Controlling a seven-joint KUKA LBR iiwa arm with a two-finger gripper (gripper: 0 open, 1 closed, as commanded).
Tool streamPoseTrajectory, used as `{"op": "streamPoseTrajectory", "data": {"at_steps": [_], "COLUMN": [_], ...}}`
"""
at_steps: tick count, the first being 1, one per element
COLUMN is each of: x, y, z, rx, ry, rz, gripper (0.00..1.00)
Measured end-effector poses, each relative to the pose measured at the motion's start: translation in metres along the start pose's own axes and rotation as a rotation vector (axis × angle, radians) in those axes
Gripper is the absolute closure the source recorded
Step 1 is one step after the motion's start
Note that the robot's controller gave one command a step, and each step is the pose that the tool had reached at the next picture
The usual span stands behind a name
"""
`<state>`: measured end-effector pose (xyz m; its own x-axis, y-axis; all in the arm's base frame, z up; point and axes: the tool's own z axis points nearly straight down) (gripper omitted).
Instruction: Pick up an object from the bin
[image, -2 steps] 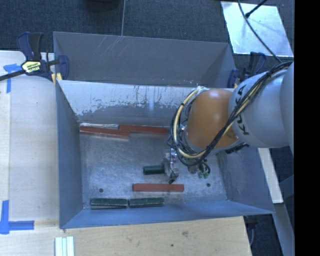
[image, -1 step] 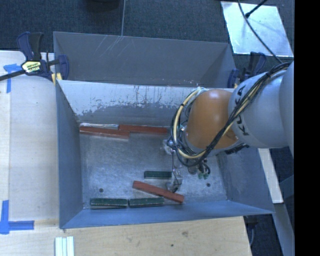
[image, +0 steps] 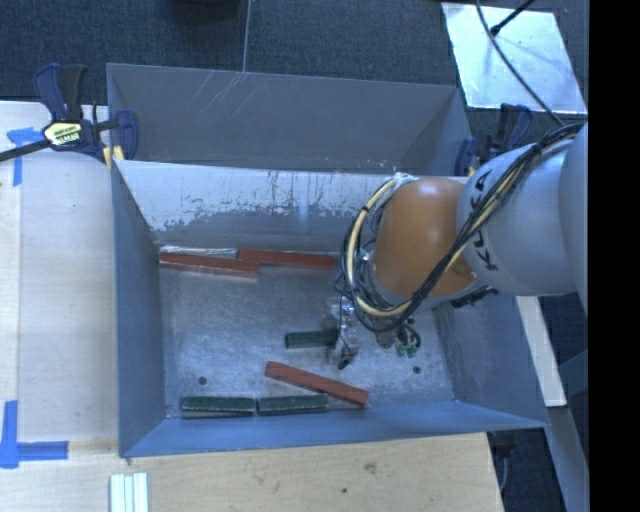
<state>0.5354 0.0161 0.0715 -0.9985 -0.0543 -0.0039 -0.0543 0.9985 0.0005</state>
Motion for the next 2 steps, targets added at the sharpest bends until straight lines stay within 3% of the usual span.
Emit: {"op": "streamPoseTrajectory", "data": {"at_steps": [1,2], "x": [-0.011,0.035], "y": [0.037,0.004], "z": [-0.124,-0.175], "rx": [-0.001,0.002], "ry": [-0.009,-0.003], "rz": [-0.013,-0.044], "gripper": [1.00,1.00]}}
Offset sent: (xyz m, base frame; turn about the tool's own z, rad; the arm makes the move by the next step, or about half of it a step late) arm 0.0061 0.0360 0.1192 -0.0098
